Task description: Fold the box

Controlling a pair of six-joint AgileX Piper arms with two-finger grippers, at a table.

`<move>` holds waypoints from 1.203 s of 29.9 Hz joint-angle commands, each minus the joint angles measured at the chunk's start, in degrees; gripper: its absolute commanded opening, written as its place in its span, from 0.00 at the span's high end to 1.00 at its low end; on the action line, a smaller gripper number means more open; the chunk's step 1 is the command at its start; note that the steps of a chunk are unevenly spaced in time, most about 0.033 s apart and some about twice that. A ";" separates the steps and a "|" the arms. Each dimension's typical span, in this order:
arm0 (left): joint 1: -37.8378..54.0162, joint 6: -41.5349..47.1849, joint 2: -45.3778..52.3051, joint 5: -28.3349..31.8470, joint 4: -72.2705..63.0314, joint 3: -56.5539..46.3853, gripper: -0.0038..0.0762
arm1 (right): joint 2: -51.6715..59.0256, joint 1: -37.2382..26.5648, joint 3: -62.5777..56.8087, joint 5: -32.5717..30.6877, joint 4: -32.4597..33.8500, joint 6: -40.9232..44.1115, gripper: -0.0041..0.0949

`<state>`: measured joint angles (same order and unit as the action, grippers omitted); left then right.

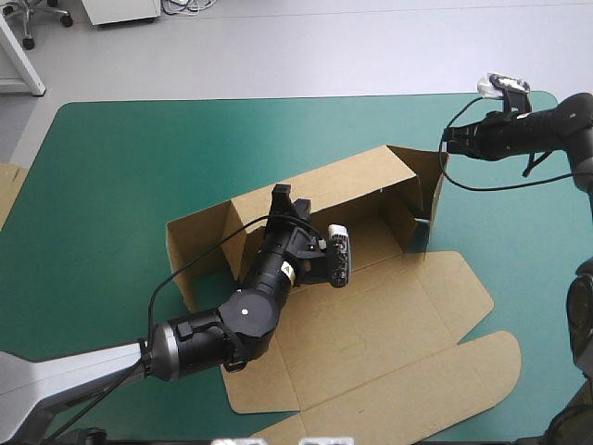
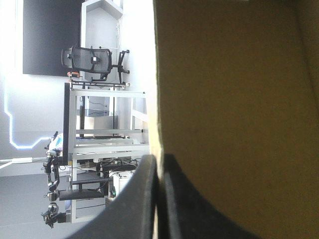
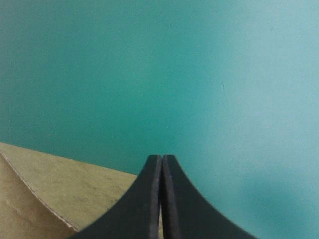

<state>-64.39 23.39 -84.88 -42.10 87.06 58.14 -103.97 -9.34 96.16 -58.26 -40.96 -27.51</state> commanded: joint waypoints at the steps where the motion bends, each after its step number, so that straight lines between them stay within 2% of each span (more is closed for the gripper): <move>1: -0.20 0.81 2.04 -0.38 1.93 1.44 0.96 | 1.81 -0.03 2.06 -2.71 -4.20 -4.20 0.98; 6: -0.20 0.83 2.04 -0.38 1.93 1.44 0.96 | 1.71 -0.03 2.06 -5.98 -4.75 -5.94 0.98; 12: -0.20 0.93 2.04 -0.49 1.93 1.44 0.96 | 1.71 -0.03 2.06 -13.12 -8.50 -10.18 0.98; 15: -0.20 0.93 2.04 -0.49 2.07 1.44 0.96 | 1.83 0.45 1.50 -13.29 -7.92 -10.41 0.97; 20: -0.20 0.93 2.04 -0.72 2.08 1.44 0.96 | 2.36 1.71 -3.37 -12.91 -7.78 -19.42 0.97; 22: -0.20 0.93 2.04 -0.85 2.08 1.44 0.96 | 3.20 2.09 -7.41 -10.73 -8.48 -21.91 0.97; 26: -0.20 0.93 2.04 -0.96 2.08 1.44 0.96 | 7.14 2.09 -15.30 -0.55 -9.09 -26.70 0.96; 29: -0.20 0.93 2.04 -0.96 2.08 1.44 0.96 | 9.88 2.09 -20.59 4.53 -9.76 -30.98 0.96; 34: -0.20 0.93 2.04 -0.57 2.47 1.44 0.96 | 10.33 2.09 -25.65 5.62 -12.99 -39.56 0.95; 36: -0.20 0.93 2.04 -0.43 2.47 1.44 0.96 | 10.33 2.09 -26.88 5.49 -12.83 -41.77 0.92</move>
<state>-64.39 23.58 -84.88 -42.31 87.06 58.14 -96.47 -7.13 69.77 -52.86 -50.59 -65.49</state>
